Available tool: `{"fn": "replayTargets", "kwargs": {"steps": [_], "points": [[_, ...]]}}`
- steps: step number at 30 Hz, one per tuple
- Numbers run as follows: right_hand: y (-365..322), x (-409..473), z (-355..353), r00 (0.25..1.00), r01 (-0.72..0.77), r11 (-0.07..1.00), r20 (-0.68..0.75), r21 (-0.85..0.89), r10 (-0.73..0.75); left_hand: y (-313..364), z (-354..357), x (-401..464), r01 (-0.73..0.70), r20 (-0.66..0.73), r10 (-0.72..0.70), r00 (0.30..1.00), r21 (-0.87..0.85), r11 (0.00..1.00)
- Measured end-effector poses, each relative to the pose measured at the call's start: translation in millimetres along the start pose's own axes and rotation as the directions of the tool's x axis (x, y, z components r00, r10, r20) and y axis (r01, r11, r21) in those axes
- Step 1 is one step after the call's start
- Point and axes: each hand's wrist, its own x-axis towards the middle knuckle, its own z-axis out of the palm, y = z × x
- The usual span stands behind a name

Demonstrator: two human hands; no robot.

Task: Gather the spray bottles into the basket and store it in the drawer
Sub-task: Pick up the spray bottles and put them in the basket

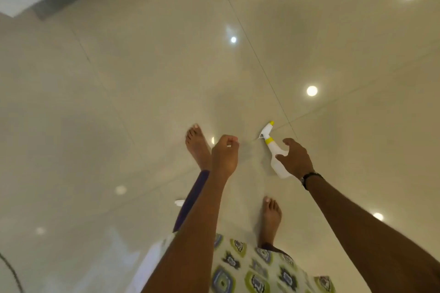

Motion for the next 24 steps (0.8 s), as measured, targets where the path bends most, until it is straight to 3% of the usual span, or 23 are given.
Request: {"fn": "replayTargets", "kwargs": {"steps": [6, 12, 15, 19, 24], "points": [[82, 64, 63, 1.0, 0.001, 0.993, 0.022, -0.116, 0.001, -84, 109, 50, 0.183, 0.079, -0.173, 0.982, -0.148, 0.972], [102, 88, 91, 0.994, -0.08, 0.977, 0.055, -0.198, 0.092, -123, 137, 64, 0.22, 0.087, -0.207, 0.974, -0.191, 0.957], [87, 70, 86, 0.996, -0.056, 0.995, 0.059, -0.078, 0.061, -122, 125, 59, 0.208, 0.049, -0.202, 0.978, -0.198, 0.958], [36, 23, 74, 0.994, 0.105, 0.992, -0.018, 0.066, -0.104, -94, 95, 35, 0.154, 0.028, -0.152, 0.988, -0.215, 0.964], [-59, -42, 52, 0.946, 0.285, 0.957, -0.176, 0.047, -0.273, -29, 36, -2, -0.026, -0.029, 0.021, 0.999, -0.195, 0.981]]}}
